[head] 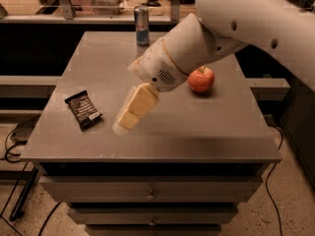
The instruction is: Pick rxbar chocolate
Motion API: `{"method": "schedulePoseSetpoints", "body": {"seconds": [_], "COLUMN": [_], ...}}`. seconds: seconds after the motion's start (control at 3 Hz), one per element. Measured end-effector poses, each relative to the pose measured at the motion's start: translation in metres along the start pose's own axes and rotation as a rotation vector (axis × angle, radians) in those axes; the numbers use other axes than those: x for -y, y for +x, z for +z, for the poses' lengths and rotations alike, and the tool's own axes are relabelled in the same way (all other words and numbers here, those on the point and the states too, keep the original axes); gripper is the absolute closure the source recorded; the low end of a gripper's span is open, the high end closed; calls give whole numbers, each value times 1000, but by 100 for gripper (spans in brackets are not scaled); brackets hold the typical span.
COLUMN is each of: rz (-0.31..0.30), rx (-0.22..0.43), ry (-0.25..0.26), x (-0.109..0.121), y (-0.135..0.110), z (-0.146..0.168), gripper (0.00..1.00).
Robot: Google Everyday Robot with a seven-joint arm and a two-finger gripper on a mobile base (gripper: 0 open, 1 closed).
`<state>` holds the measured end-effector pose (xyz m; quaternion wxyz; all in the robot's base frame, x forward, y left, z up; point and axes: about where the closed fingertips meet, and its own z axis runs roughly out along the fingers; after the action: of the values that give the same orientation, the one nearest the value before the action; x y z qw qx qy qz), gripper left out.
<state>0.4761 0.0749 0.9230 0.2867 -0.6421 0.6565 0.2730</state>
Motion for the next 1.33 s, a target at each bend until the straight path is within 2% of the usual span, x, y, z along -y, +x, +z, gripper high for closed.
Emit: {"method": "schedulePoseSetpoints", "body": {"seconds": [1.0, 1.33], "rz": [-40, -51], "rx": [172, 208], "ry": [18, 14], "x": [36, 43], "y": [-39, -45], "z": [99, 120], "gripper": [0, 0]}}
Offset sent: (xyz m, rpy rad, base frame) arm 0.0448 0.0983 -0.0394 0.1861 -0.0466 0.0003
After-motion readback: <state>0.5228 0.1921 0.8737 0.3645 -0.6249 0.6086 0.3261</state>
